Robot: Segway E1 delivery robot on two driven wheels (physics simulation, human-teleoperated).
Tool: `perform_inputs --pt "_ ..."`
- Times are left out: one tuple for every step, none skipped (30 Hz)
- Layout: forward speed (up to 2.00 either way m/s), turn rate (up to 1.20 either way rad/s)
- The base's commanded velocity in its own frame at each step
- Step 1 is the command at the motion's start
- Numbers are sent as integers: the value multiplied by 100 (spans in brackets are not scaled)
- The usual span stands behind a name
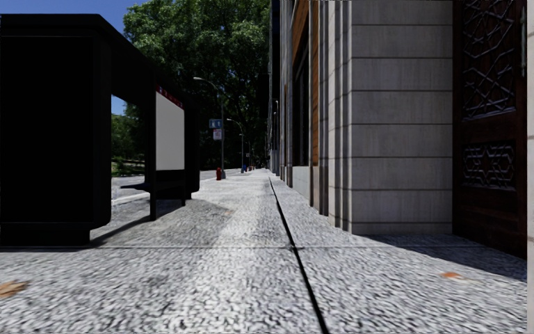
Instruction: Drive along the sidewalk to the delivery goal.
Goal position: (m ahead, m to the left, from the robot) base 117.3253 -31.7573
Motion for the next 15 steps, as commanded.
perform_inputs --pt "200 0" --pt "200 0" --pt "200 0" --pt "200 0" --pt "200 0" --pt "200 10" --pt "200 17" --pt "200 19" --pt "200 19" --pt "200 19" --pt "200 19" --pt "200 19" --pt "200 19" --pt "200 19" --pt "200 19"
